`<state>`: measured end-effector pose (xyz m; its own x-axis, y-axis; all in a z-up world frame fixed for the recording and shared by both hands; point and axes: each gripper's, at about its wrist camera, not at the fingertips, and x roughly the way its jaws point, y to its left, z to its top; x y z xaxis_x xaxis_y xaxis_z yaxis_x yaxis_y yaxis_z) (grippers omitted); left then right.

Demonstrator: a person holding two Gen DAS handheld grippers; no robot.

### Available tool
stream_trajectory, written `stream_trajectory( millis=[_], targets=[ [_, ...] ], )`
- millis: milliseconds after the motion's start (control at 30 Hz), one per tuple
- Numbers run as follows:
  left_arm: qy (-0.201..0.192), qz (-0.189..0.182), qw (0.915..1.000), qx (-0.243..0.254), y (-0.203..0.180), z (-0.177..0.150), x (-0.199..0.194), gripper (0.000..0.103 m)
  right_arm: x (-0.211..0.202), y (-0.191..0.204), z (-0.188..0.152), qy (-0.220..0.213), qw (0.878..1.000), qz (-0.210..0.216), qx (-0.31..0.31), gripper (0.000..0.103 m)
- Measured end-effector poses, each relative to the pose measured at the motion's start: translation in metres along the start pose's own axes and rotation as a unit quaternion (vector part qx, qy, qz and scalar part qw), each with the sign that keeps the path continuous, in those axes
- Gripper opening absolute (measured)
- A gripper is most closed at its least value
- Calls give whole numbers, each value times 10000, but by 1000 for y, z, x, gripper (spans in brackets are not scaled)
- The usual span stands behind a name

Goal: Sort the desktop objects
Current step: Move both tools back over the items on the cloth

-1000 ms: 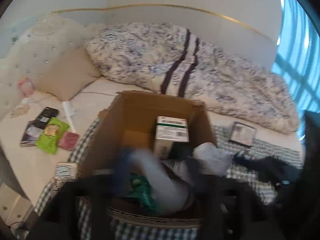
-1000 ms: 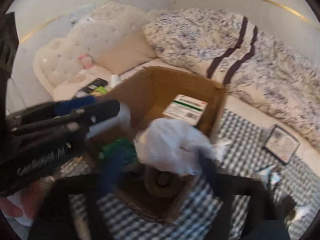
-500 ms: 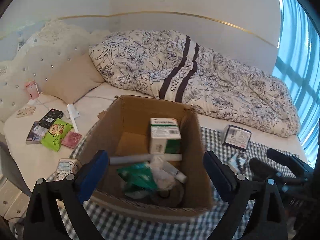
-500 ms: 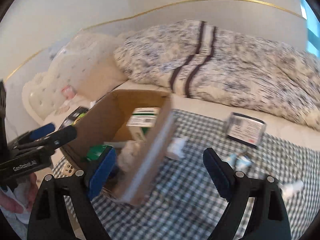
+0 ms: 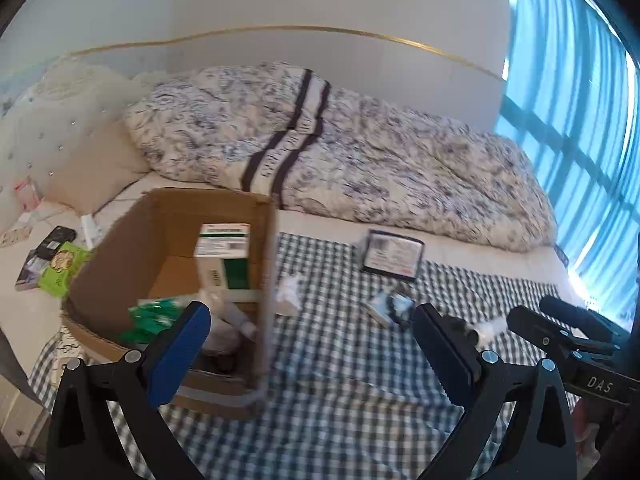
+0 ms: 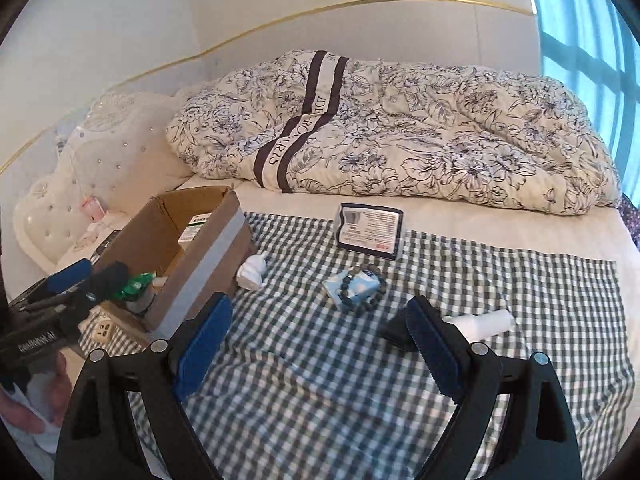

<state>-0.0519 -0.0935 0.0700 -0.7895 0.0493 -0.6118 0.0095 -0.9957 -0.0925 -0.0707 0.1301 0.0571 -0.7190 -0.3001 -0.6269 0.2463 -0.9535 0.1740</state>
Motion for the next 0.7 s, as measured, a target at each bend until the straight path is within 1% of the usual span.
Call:
stream_trajectory(
  millis=[100, 167, 333, 500, 567, 700],
  targets=[
    [15, -38, 9999, 125, -19, -7, 3, 103, -8, -7, -5, -54, 10000, 7, 27, 89],
    [22, -47, 10000, 81, -27, -14, 7, 103, -10, -12, -9, -51, 10000, -2, 34, 89],
    [165, -65, 9998, -78, -39, -36, 23, 103, -13, -35, -32, 20, 9997, -235, 56, 89],
    [334, -78, 9991, -260, -44, -61, 41, 103, -10, -64, -59, 206, 9984, -489, 208, 89],
    [394, -109, 9987, -318, -46, -68, 49, 103, -9, -72, -66, 235, 9980, -524, 245, 89],
    [389, -88, 9988, -291, -54, -75, 62, 103, -5, -88, -75, 245, 9969, -632, 406, 89]
  ],
)
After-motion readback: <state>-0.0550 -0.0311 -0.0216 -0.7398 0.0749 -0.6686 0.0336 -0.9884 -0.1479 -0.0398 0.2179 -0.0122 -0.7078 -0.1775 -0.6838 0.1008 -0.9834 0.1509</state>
